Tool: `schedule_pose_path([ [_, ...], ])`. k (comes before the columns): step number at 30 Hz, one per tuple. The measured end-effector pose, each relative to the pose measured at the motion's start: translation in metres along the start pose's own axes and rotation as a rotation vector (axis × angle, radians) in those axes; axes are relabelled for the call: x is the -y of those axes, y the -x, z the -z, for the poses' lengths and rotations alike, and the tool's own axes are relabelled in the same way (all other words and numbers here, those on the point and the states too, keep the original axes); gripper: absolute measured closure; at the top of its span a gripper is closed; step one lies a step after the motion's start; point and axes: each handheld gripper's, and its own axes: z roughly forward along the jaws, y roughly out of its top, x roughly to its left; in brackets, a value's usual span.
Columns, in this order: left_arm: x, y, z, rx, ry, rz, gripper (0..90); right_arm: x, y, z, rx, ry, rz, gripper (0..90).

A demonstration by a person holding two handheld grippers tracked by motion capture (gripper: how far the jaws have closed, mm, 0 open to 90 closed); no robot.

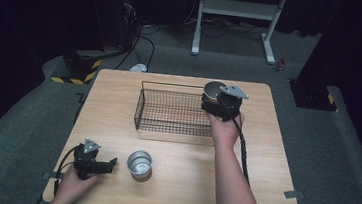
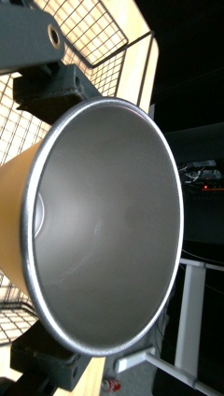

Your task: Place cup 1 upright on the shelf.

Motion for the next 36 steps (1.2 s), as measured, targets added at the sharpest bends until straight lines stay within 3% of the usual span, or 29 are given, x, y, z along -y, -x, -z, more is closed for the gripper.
schedule_pose_path([
  [19, 0.000, 0.000, 0.000, -0.001, 0.002, 0.001, 0.6, 0.015, 0.007, -0.025, 0.026, -0.094, -0.015, 13.6],
  [36, 0.000, 0.000, 0.000, -0.001, 0.002, 0.000, 0.6, 0.026, 0.005, -0.040, 0.039, -0.171, -0.021, 13.6],
])
